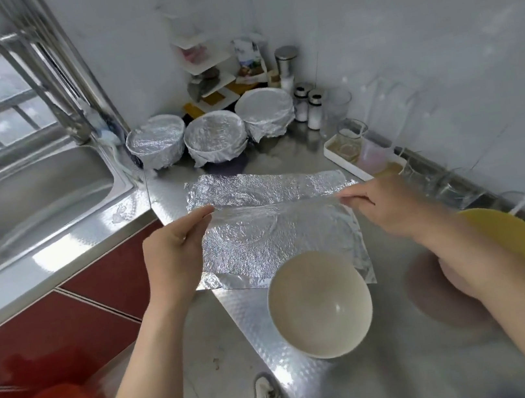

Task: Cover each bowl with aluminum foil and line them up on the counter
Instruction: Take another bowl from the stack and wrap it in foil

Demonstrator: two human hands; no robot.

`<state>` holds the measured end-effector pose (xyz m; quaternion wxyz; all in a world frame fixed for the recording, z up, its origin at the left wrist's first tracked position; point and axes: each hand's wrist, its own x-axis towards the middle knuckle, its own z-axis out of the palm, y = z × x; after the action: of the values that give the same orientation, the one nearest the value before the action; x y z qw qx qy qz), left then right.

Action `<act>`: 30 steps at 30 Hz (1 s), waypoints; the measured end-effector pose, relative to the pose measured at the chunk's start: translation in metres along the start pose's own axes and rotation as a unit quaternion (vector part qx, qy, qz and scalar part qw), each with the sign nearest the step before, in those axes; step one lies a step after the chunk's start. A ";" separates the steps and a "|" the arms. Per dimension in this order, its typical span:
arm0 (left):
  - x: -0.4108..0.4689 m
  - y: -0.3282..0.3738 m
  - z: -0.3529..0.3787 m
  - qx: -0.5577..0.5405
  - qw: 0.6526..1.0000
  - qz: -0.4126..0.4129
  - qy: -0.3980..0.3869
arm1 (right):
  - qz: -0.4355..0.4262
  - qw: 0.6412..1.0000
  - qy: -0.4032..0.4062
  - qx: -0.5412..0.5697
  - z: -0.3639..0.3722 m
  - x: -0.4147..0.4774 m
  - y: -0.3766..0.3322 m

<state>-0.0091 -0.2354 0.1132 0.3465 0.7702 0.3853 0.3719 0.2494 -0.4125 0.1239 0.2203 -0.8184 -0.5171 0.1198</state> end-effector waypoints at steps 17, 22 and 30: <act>-0.112 -0.024 0.085 0.108 0.913 -0.277 -0.281 | 0.268 0.689 0.175 0.650 -0.006 -0.043 0.006; -0.096 -0.030 0.082 0.041 0.923 -0.319 -0.209 | 0.360 0.610 0.161 0.688 0.026 -0.057 -0.016; -0.105 -0.039 0.087 0.007 0.916 -0.345 -0.202 | 0.370 0.504 0.195 0.756 0.070 -0.068 -0.054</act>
<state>0.0059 -0.3279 0.0067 0.5184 0.6503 0.5518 0.0629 0.1470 -0.4367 0.0864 0.7862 -0.4602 0.1755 0.3732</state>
